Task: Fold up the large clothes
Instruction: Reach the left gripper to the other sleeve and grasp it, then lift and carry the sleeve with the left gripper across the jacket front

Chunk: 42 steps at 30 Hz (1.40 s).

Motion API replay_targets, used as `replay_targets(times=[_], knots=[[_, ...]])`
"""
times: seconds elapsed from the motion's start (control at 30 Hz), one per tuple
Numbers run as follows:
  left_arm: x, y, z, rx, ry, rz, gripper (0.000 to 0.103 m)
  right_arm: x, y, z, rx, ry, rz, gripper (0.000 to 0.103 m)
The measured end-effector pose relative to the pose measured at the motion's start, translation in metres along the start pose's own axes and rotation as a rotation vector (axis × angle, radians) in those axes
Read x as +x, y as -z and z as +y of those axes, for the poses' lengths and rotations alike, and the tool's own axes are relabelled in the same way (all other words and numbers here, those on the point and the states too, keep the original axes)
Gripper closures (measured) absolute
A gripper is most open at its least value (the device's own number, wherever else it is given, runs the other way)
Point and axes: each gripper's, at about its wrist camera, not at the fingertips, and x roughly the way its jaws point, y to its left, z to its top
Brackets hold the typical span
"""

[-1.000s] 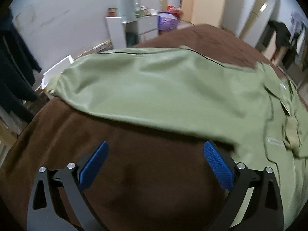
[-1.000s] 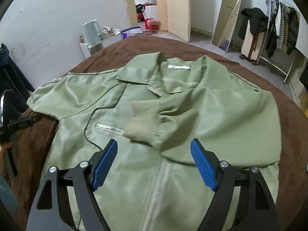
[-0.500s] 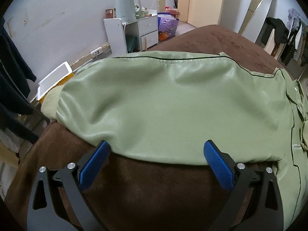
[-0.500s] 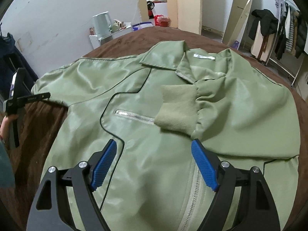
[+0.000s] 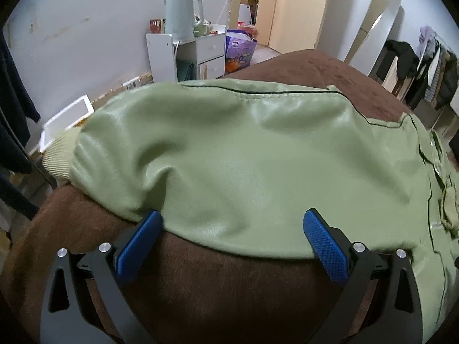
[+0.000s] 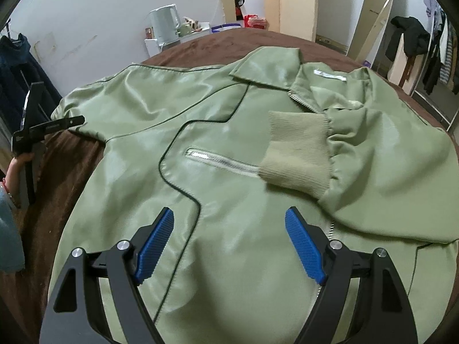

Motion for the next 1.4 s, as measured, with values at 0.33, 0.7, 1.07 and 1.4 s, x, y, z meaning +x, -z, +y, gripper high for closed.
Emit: replay_targets(times=[0.33, 0.7, 1.07, 1.4], knots=[[-0.021, 0.012, 0.039, -0.085, 0.024, 0.026, 0.007, 0.000, -0.001, 0.013, -0.013, -0.023, -0.003, 0.023], [0.008, -0.014, 0.049, -0.119, 0.033, 0.007, 0.006, 0.004, 0.005, 0.014, -0.021, -0.020, 0.018, 0.022], [0.009, -0.033, 0.055, -0.133, -0.023, 0.019, 0.067, 0.009, -0.002, 0.023, -0.044, -0.022, 0.027, 0.022], [-0.021, -0.051, 0.034, -0.003, -0.067, -0.018, 0.093, 0.010, -0.018, 0.043, -0.082, -0.050, 0.023, 0.019]])
